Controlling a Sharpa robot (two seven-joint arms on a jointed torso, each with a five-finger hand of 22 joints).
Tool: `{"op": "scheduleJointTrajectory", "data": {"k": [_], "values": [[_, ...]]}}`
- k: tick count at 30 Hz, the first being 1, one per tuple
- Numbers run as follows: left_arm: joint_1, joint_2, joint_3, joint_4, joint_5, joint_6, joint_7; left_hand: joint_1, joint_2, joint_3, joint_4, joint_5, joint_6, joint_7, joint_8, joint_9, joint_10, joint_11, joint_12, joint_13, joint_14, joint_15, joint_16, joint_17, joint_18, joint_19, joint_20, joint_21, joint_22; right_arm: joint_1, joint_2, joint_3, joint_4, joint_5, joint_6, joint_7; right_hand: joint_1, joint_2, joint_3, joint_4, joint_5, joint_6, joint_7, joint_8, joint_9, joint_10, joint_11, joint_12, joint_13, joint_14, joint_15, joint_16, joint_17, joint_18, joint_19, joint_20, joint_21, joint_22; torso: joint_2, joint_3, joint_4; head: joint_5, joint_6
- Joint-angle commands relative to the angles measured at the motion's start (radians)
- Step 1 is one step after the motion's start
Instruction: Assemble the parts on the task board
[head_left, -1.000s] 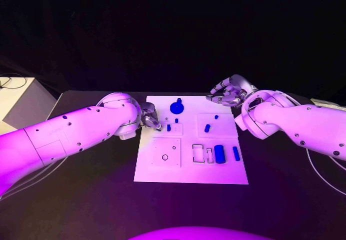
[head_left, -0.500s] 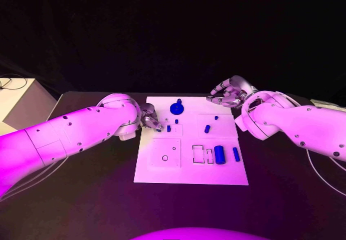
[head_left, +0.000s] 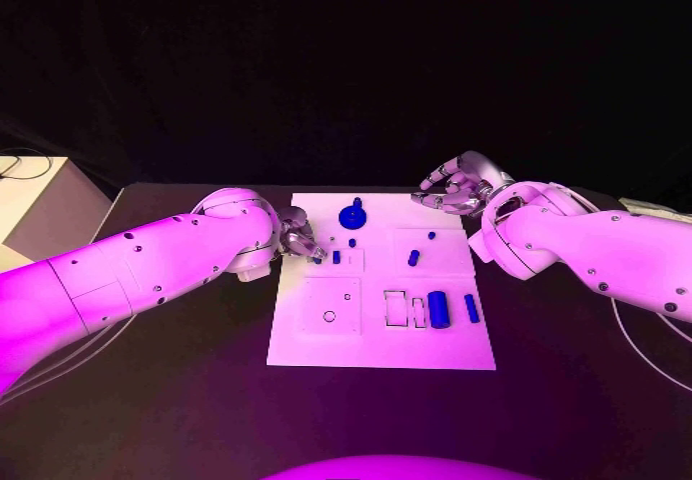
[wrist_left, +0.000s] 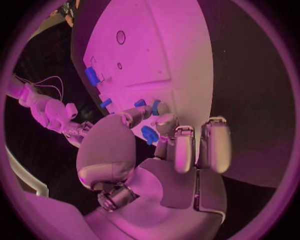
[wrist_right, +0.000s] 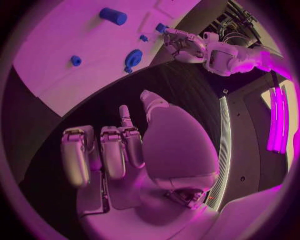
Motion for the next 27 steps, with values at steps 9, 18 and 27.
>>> {"op": "scheduleJointTrajectory", "data": {"k": [9, 18, 27], "values": [[-0.005, 0.001, -0.003, -0.007, 0.004, 0.008, -0.004, -0.008, -0.007, -0.05, 0.016, -0.006, 0.003, 0.007, -0.007, -0.004, -0.008, 0.0, 0.004, 0.001, 0.106, -0.007, 0.003, 0.263, -0.018, 0.003, -0.005, -0.002, 0.059, 0.0, -0.001, 0.0, 0.001, -0.011, 0.013, 0.004, -0.005, 0.002, 0.007, -0.001, 0.006, -0.006, -0.002, 0.004, 0.001, 0.037, 0.001, -0.003, 0.202, 0.102, 0.001, -0.001, 0.248, -0.006, 0.09, 0.001, -0.004, 0.241, -0.001, -0.0001, 0.0002, 0.0, -0.002], [-0.005, 0.0, -0.003, -0.013, 0.001, 0.012, -0.004, 0.005, -0.021, -0.118, 0.041, -0.007, 0.005, 0.008, -0.01, -0.008, -0.011, 0.001, 0.003, 0.0, 0.106, -0.007, 0.003, 0.263, -0.018, 0.002, -0.004, -0.003, 0.059, 0.0, -0.002, 0.0, 0.004, -0.011, 0.01, 0.006, -0.005, 0.002, 0.007, -0.001, 0.006, -0.006, -0.002, 0.004, 0.001, 0.037, 0.001, -0.003, 0.202, 0.102, 0.001, -0.001, 0.248, -0.006, 0.09, 0.001, -0.004, 0.241, -0.001, 0.0001, 0.0002, 0.001, -0.002], [-0.005, -0.004, -0.002, -0.01, -0.002, 0.008, -0.004, 0.041, -0.028, -0.241, 0.114, -0.041, 0.008, 0.009, -0.015, -0.015, -0.012, 0.001, 0.002, 0.001, 0.106, -0.006, 0.003, 0.263, -0.018, 0.003, -0.004, -0.005, 0.059, 0.0, -0.003, 0.0, 0.004, -0.011, 0.01, 0.007, -0.006, 0.001, 0.007, 0.0, 0.007, -0.007, -0.002, 0.004, 0.001, 0.038, 0.001, -0.002, 0.202, 0.102, 0.001, -0.002, 0.247, -0.006, 0.09, 0.001, -0.004, 0.241, -0.001, -0.0006, 0.0, 0.0, -0.001]]}}
